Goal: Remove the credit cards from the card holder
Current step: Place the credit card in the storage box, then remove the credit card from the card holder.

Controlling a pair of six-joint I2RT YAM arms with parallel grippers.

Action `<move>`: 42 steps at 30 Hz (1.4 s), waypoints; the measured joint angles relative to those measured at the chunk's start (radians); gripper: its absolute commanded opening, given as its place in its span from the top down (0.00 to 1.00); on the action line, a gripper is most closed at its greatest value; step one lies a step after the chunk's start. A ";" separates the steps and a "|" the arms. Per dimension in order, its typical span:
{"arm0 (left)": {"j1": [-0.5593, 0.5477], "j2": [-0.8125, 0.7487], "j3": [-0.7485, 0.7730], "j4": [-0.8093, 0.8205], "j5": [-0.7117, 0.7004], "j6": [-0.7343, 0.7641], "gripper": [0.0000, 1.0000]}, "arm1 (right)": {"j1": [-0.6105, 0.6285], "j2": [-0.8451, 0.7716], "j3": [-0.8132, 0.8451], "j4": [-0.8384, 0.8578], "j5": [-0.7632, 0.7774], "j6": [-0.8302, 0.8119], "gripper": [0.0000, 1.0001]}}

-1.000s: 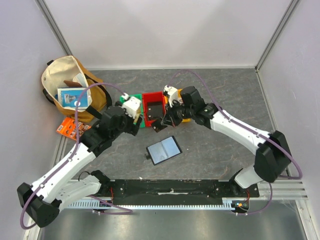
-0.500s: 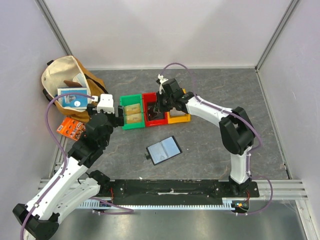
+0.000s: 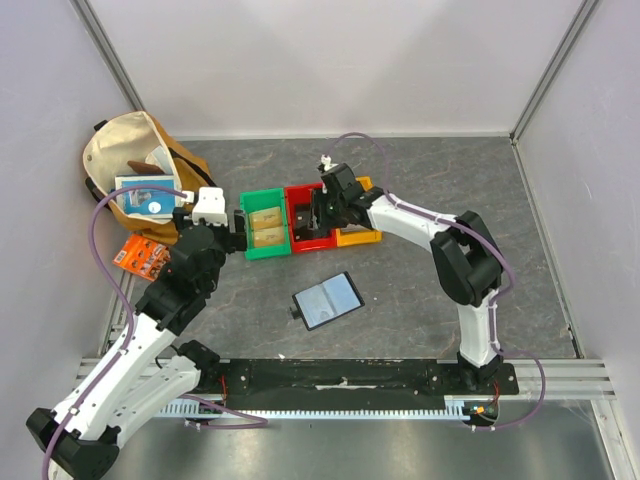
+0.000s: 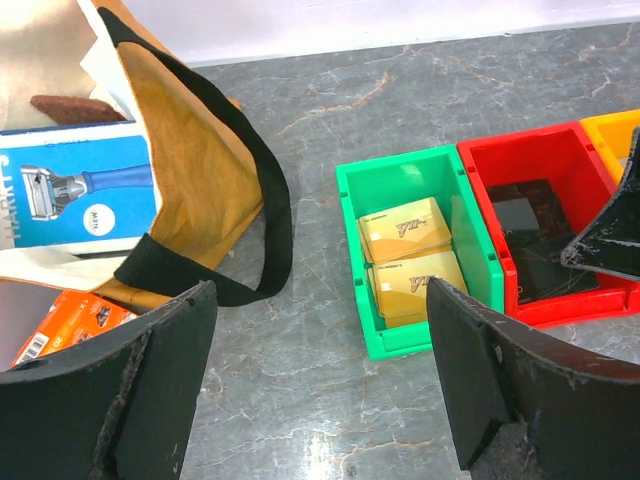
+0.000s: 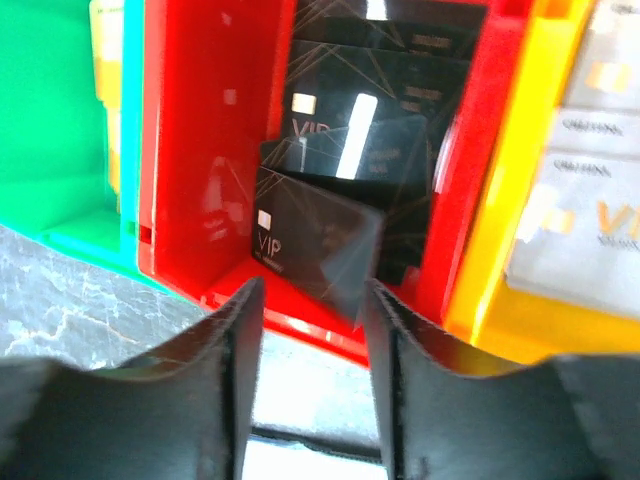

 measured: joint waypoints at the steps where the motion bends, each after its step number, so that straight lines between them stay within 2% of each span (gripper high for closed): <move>1: 0.001 0.000 0.000 0.000 0.008 -0.003 0.11 | 0.000 -0.017 -0.014 -0.005 0.013 0.001 0.39; 3: 0.002 0.003 0.000 0.000 0.022 -0.007 0.11 | 0.004 -0.063 -0.044 -0.018 0.050 -0.013 0.34; 9: 0.002 0.032 0.000 -0.005 0.082 -0.030 0.12 | 0.059 -0.291 -0.189 -0.018 0.166 -0.069 0.26; 16: 0.002 0.074 0.015 -0.054 0.158 -0.090 0.14 | 0.231 -0.509 -0.445 -0.019 0.275 -0.081 0.25; 25: -0.008 0.142 0.023 -0.151 0.358 -0.325 0.18 | 0.330 -0.520 -0.626 -0.037 0.350 -0.043 0.29; 29: -0.080 0.158 -0.046 -0.163 0.411 -0.439 0.19 | 0.340 -0.513 -0.648 -0.027 0.362 -0.035 0.34; 35: -0.236 0.206 -0.142 -0.190 0.418 -0.586 0.23 | 0.340 -0.473 -0.666 0.005 0.362 -0.032 0.35; 42: -0.322 0.238 -0.224 -0.195 0.438 -0.719 0.29 | 0.336 -0.437 -0.694 0.028 0.372 -0.030 0.41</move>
